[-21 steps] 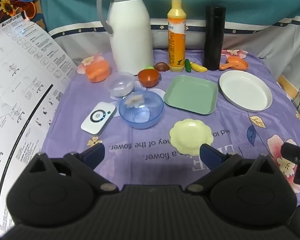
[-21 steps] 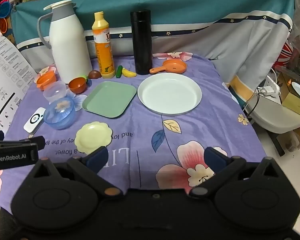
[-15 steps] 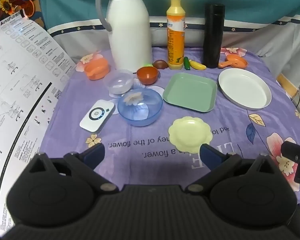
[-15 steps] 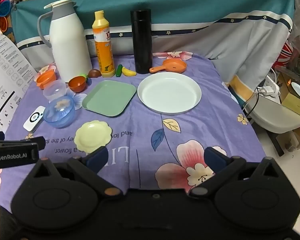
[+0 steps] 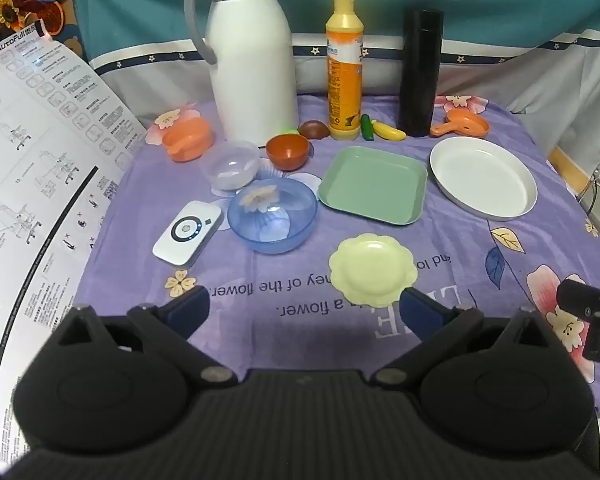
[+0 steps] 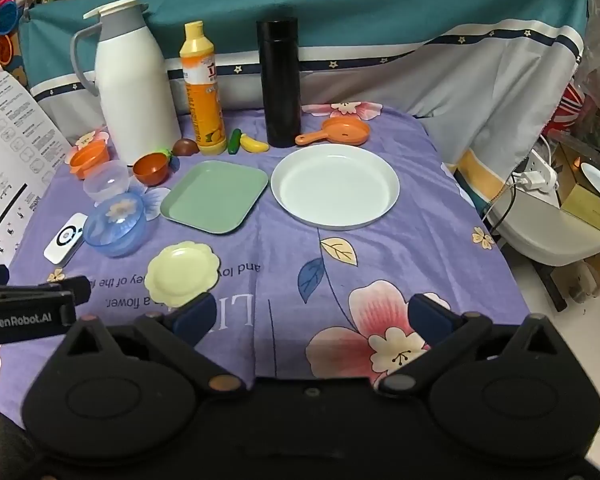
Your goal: Organize plates and bowls
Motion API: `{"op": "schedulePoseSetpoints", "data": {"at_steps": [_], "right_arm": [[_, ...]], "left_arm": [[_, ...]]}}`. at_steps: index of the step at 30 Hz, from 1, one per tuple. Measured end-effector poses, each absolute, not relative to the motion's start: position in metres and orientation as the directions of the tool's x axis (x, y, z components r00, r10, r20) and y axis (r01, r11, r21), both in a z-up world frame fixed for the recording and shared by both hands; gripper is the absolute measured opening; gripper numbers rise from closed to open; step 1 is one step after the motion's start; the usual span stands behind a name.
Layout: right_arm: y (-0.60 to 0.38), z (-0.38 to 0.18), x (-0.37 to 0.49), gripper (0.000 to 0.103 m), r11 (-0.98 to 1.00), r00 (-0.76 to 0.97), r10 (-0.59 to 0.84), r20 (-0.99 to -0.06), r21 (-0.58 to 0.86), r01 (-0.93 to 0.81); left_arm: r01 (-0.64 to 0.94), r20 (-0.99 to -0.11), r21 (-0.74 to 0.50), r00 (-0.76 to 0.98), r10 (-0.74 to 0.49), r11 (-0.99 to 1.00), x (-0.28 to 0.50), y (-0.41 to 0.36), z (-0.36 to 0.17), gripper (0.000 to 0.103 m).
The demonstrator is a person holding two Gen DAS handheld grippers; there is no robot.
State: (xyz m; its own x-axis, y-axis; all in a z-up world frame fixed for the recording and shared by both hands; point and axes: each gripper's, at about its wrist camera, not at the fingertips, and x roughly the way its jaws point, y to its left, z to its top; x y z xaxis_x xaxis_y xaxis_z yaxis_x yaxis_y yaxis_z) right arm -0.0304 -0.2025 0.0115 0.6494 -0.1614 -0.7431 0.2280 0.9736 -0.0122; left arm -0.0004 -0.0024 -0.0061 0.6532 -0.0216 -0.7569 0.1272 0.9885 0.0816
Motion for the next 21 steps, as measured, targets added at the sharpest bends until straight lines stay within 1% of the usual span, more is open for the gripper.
{"op": "schedulePoseSetpoints", "data": {"at_steps": [21], "right_arm": [[-0.2065, 0.0073, -0.0227, 0.103, 0.970, 0.630, -0.166, -0.759, -0.011, 0.243]], "left_arm": [[0.140, -0.771, 0.075, 0.636, -0.031, 0.987, 0.0069, -0.0091, -0.0123, 0.103]]}}
